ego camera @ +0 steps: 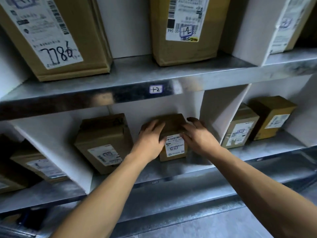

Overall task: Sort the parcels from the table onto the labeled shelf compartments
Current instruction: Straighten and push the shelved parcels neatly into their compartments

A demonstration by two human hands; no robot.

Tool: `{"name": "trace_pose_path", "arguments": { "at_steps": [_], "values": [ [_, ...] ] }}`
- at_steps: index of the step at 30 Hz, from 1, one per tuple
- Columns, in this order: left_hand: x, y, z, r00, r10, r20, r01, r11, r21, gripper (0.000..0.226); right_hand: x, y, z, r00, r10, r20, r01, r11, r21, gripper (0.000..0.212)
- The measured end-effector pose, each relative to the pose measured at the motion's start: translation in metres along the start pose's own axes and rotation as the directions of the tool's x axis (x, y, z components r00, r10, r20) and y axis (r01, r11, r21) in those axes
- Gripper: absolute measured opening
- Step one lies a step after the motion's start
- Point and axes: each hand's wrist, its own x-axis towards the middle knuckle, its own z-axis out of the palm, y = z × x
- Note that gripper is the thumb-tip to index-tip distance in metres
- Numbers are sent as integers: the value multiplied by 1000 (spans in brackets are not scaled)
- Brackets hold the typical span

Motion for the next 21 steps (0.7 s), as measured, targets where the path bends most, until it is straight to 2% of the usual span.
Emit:
{"name": "trace_pose_path", "arguments": {
  "at_steps": [5,8,13,21],
  "values": [
    [8,7,18,999,-31,-12,32,997,76,51,4,12,9,996,-76,43,74,997,36,40],
    [5,6,28,997,-71,-40,73,996,42,51,5,16,16,993,-109,49,104,990,98,41],
    [3,8,37,989,-120,-91,115,991,-61,48,7,21,21,994,-106,-18,108,979,175,31],
    [4,24,50,975,-96,-202,68,988,-141,43,-4,37,17,985,-64,-159,104,960,258,30]
  ]
}}
